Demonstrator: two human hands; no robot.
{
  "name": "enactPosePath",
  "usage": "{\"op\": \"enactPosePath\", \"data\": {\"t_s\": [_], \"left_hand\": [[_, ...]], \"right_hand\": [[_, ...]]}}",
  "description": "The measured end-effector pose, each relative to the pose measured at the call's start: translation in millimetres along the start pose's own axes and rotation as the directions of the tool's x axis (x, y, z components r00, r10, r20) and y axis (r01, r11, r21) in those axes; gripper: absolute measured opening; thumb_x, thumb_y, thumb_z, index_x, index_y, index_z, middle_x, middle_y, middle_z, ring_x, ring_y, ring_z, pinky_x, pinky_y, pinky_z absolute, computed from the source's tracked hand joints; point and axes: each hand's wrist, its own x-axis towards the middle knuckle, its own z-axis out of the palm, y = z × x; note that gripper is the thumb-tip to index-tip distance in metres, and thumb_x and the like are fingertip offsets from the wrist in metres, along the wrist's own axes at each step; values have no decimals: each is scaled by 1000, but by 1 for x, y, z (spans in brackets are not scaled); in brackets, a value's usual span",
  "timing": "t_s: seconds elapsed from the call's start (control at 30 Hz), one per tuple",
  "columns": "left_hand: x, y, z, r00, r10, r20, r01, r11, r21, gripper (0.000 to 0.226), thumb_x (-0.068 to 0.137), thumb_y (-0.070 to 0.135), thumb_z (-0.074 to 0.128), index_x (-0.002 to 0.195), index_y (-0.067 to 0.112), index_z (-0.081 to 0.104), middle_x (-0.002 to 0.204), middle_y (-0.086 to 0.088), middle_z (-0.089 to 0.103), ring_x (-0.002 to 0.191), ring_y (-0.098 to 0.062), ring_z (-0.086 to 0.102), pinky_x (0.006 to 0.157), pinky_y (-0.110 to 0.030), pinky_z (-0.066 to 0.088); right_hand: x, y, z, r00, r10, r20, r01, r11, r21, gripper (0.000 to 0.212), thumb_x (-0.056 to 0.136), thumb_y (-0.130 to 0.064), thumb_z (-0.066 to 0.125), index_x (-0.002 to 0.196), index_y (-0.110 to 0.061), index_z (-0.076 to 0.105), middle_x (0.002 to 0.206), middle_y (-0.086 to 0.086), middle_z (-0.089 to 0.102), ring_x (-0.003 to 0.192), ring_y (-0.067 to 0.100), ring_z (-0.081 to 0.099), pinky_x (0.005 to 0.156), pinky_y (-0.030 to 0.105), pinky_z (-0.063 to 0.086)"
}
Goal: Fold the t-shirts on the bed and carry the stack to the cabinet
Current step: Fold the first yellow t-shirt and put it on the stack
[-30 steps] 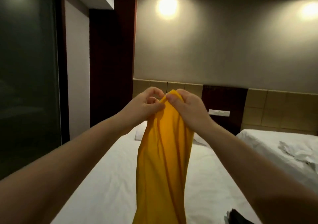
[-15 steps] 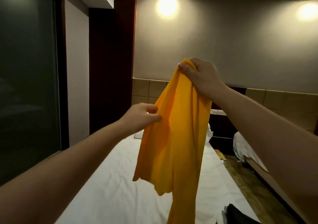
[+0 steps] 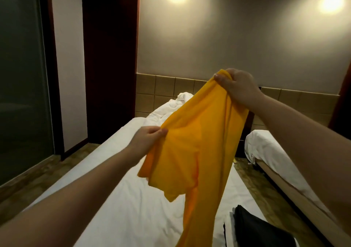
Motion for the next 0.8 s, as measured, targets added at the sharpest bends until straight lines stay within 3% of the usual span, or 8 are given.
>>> {"op": "enactPosePath", "data": {"t_s": [0.17, 0.3, 0.37, 0.43, 0.53, 0.6, 0.67, 0.8], "left_hand": [[2, 16, -24, 986, 160, -42, -152, 977, 152, 26, 91, 33, 49, 97, 12, 63, 92, -4, 61, 89, -25, 60, 83, -37, 49], [4, 28, -44, 935, 333, -123, -268, 890, 369, 33, 92, 32, 46, 106, 7, 64, 95, -5, 59, 86, -20, 56, 76, -29, 43], [5, 38, -50, 896, 389, -215, -302, 887, 350, 31, 94, 31, 44, 99, 7, 63, 92, -8, 58, 80, -18, 53, 68, -24, 41], [11, 40, -50, 930, 333, -153, -263, 898, 353, 31, 95, 30, 43, 96, 6, 62, 92, -10, 58, 82, -22, 54, 70, -25, 42], [10, 22, -48, 988, 136, 77, -156, 879, 451, 31, 95, 31, 43, 93, 8, 64, 88, -10, 59, 88, -28, 58, 74, -29, 44], [10, 25, -58, 983, 186, -14, -175, 945, 276, 29, 94, 31, 42, 83, 11, 59, 79, -6, 55, 80, -26, 56, 68, -26, 41], [12, 35, -64, 971, 230, -58, -209, 945, 251, 28, 94, 33, 41, 79, 14, 55, 76, 0, 52, 73, -18, 52, 66, -23, 40], [5, 45, -68, 981, 195, -19, -191, 973, 129, 27, 90, 44, 38, 81, 25, 55, 84, 1, 57, 76, -16, 55, 67, -26, 41]], "right_hand": [[-10, 18, -2, 988, 98, 116, -106, 992, 68, 41, 95, -39, 47, 120, -9, 57, 102, 3, 53, 96, 20, 51, 82, 30, 38], [-14, 14, -3, 996, 83, 32, -87, 984, 153, 41, 95, -39, 46, 119, -8, 58, 101, 3, 55, 94, 19, 52, 81, 30, 39], [-15, 8, -5, 994, 108, 0, -104, 961, 257, 43, 95, -39, 46, 122, -7, 56, 102, 4, 56, 94, 18, 53, 80, 29, 39], [-17, 3, -6, 980, 171, 99, -195, 918, 344, 43, 94, -39, 47, 122, -6, 55, 102, 6, 57, 91, 18, 54, 76, 29, 42], [-25, 5, 0, 915, 191, 355, -246, 962, 116, 41, 91, -39, 52, 118, -9, 58, 103, 8, 58, 97, 25, 56, 84, 38, 46], [-24, 8, -2, 957, 186, 223, -227, 958, 173, 39, 92, -40, 51, 117, -10, 58, 102, 6, 57, 99, 26, 56, 91, 41, 45], [-21, 5, -5, 973, 170, 154, -206, 942, 264, 36, 94, -38, 49, 114, -9, 59, 98, 5, 59, 90, 21, 55, 86, 36, 44], [-15, 0, -9, 991, 91, -95, -83, 993, 84, 39, 97, -38, 43, 113, -5, 57, 94, 2, 51, 86, 17, 47, 78, 28, 32]]}}
